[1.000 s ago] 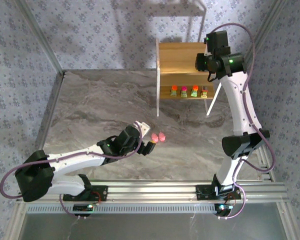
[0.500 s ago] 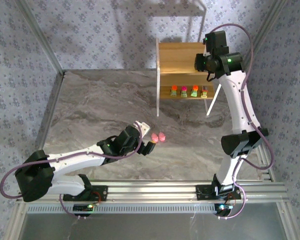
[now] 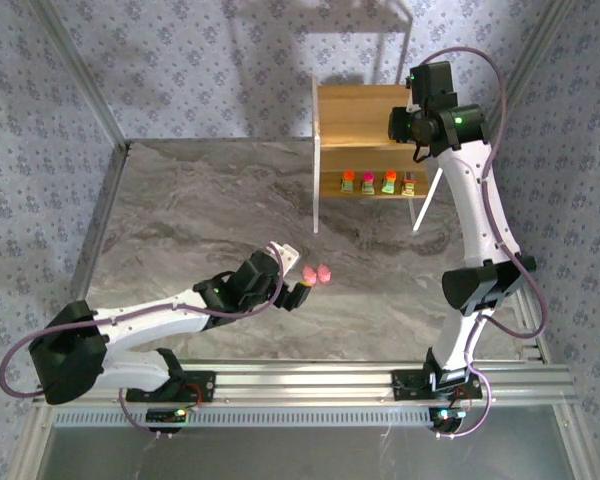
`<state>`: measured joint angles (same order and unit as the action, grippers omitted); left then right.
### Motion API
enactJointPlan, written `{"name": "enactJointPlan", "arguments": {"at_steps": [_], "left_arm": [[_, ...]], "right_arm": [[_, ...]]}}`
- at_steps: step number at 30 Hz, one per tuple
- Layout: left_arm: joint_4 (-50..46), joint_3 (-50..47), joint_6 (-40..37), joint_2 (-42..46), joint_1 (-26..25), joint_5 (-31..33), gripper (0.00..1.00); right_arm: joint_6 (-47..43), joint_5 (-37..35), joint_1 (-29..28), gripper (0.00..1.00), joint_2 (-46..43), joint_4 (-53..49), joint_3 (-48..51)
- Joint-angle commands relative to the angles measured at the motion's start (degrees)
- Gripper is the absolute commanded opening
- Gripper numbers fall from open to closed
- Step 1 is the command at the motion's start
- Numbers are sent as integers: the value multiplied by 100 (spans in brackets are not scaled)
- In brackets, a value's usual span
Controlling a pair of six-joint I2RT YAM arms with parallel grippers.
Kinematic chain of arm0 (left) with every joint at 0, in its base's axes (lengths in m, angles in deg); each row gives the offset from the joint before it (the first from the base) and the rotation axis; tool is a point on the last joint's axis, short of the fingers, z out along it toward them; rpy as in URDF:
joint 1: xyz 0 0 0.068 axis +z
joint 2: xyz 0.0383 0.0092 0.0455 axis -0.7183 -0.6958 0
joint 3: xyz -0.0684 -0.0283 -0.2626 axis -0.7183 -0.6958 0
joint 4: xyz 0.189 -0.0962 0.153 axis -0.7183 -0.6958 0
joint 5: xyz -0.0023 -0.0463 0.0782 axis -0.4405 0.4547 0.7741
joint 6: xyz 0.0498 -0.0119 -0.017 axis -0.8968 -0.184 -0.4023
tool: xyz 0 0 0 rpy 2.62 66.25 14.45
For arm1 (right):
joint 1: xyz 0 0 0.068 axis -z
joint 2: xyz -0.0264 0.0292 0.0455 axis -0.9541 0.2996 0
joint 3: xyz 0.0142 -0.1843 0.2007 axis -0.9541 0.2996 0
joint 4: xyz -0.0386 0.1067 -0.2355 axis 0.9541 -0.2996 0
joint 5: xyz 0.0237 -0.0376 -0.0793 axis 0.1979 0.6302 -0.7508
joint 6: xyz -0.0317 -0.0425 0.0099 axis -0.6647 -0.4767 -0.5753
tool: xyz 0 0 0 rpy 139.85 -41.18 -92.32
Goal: Place and organize the plastic toys onto the shelf
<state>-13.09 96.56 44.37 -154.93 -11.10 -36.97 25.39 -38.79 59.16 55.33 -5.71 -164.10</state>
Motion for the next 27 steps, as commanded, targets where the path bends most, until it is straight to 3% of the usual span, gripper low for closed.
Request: {"name": "enactJointPlan", "arguments": {"at_steps": [1,20,27], "left_arm": [[-50,-39,-66,106,-9,112,100],[-59,-36,-66,106,-11,118,100],[-50,-27,-66,100,-11,96,99]], "right_arm": [[-116,27,42,38,112,-153,-175],[-120,14,28,43,112,-244,-340],[-137,-117,15,55,-67,-214,-204]]}}
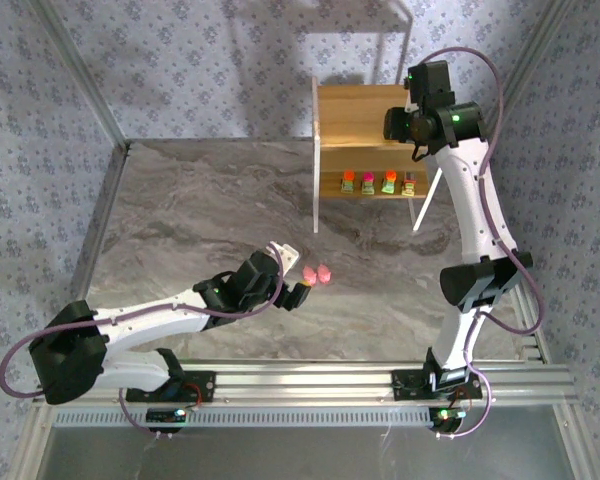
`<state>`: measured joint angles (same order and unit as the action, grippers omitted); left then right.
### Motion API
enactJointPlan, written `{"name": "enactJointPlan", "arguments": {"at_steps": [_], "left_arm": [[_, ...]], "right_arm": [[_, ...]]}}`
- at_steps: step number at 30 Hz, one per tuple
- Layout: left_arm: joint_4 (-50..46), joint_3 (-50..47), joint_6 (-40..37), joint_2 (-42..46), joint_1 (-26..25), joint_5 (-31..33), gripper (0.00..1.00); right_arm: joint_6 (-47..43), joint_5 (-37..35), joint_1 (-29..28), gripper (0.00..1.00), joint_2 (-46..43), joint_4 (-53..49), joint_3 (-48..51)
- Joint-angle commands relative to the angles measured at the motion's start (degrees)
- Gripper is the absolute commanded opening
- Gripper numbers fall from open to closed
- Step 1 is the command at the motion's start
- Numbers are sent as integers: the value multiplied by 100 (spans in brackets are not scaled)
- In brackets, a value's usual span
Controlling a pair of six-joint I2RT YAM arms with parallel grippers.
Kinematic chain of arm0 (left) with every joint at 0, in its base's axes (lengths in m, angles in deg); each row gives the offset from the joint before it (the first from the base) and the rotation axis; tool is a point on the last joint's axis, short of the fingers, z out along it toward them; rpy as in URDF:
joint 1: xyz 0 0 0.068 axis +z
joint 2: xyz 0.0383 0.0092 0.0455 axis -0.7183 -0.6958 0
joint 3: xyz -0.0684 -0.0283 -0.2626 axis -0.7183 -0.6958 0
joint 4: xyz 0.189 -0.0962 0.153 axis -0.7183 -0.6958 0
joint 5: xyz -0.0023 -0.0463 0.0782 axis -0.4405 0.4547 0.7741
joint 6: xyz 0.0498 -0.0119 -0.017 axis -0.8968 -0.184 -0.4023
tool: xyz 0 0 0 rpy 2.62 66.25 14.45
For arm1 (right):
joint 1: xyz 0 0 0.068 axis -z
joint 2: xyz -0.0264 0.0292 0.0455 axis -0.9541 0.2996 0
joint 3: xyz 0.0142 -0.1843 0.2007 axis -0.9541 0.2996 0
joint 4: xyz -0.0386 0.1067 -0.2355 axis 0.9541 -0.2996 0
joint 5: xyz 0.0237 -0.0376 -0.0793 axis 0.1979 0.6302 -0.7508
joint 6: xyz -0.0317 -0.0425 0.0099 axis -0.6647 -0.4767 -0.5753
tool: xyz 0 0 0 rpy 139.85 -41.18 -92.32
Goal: Place and organize the plastic toys onto the shelf
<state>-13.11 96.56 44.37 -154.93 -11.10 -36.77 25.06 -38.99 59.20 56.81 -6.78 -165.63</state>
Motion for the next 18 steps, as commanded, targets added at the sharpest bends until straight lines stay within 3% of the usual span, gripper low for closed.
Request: {"name": "enactJointPlan", "arguments": {"at_steps": [1,18], "left_arm": [[-50,-28,-65,102,-7,76,100],[-66,-24,-66,115,-10,76,100]], "right_arm": [[-105,-114,13,56,-235,-104,-19],[-113,-291,-160,60,-569,-40,184]]}}
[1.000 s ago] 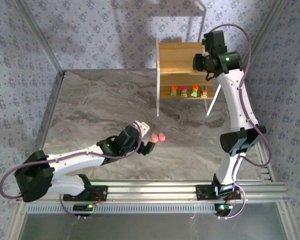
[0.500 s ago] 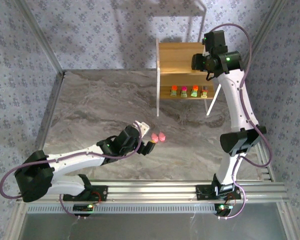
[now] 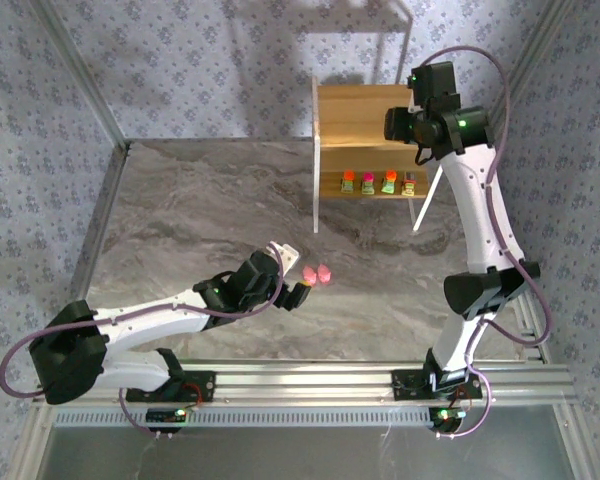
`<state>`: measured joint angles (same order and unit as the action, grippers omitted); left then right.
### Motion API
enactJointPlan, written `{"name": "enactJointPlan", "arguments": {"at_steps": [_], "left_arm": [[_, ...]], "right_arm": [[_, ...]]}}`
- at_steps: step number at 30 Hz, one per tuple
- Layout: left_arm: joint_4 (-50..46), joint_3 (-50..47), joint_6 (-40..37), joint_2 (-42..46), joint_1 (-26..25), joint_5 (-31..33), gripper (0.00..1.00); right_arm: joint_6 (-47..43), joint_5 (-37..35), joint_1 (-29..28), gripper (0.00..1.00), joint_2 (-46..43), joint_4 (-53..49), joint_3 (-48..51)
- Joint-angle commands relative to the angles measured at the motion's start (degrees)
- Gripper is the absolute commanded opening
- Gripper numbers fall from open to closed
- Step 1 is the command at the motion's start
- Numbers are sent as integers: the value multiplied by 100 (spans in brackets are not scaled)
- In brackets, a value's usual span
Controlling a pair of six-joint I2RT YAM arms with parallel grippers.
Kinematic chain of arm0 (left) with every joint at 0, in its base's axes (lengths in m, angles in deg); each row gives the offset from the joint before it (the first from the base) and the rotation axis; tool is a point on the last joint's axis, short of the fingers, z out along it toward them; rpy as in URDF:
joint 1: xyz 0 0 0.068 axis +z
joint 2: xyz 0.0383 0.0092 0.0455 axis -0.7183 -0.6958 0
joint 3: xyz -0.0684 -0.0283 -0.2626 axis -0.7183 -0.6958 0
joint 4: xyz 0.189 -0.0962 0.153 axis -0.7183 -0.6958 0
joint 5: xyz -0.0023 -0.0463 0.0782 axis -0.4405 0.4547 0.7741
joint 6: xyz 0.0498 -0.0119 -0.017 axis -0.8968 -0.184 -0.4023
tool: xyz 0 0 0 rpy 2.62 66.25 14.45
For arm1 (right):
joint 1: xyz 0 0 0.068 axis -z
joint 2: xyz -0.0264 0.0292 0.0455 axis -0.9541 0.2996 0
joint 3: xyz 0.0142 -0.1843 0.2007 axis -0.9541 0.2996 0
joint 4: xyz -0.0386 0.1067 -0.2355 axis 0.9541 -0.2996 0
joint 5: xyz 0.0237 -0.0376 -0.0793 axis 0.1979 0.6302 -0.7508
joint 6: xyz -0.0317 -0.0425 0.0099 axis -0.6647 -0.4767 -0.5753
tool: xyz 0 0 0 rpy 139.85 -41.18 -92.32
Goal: Place and organize the plastic toys onto the shelf
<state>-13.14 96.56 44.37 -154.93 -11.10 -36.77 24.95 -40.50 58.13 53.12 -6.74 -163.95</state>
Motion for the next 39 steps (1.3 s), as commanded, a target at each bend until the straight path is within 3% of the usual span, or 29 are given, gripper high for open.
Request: {"name": "enactJointPlan", "arguments": {"at_steps": [1,19,39], "left_arm": [[-64,-24,-66,122,-7,80,100],[-63,-81,-20,219,-3,259,100],[-233,-24,86,176,15,677,100]], "right_arm": [[-102,-165,-68,60,-219,-51,20],[-95,-957,-956,61,-986,113,753],[731,-1388,-2226,57,-2225,805,3444]]}}
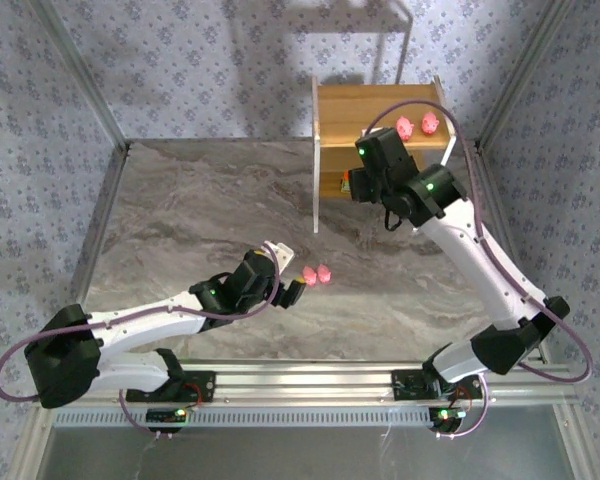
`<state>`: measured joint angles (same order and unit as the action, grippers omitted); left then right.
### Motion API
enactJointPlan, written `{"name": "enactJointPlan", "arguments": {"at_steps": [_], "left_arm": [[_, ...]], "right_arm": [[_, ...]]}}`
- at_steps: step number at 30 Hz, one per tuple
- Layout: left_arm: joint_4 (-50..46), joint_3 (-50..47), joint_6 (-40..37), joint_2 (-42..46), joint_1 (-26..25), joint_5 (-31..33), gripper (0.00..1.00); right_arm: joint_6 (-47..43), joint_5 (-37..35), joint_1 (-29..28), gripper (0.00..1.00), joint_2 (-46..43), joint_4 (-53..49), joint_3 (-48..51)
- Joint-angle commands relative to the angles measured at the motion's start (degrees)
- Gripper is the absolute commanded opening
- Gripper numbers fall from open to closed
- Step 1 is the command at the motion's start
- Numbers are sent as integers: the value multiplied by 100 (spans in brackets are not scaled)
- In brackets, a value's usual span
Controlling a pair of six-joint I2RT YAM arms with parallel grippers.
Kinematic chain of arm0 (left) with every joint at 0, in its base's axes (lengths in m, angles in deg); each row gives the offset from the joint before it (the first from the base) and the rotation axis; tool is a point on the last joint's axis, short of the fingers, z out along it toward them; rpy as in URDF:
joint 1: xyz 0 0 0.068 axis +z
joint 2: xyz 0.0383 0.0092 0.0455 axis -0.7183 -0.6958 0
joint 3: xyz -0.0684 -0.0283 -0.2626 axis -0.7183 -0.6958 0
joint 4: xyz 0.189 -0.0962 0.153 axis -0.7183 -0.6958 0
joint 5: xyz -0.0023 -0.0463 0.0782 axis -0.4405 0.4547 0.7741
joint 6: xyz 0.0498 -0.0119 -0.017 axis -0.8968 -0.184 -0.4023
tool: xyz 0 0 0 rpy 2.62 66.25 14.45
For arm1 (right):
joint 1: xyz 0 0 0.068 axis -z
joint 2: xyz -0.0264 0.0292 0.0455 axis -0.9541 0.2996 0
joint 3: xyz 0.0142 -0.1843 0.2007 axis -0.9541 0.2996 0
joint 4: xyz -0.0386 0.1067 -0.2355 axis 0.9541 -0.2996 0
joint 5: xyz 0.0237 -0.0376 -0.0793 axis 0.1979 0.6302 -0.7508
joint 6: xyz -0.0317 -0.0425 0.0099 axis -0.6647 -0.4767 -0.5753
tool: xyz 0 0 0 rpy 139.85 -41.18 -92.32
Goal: Place and organize the plastic toys onto the shelf
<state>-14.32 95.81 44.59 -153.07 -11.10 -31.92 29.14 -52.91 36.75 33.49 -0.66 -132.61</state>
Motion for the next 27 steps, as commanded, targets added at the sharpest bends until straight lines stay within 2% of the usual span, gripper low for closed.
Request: {"name": "enactJointPlan", "arguments": {"at_steps": [1,14,27], "left_arm": [[-129,66,70,-26,21,202,100],[-183,66,235,-87,187,221,100],[-174,29,335,-71,354,51,100]], "right_arm": [[373,-125,-110,56,-318,248,459],[1149,308,-449,45,-651,1044,2285],[1577,784,-775,44,-359,1986,3458]]}}
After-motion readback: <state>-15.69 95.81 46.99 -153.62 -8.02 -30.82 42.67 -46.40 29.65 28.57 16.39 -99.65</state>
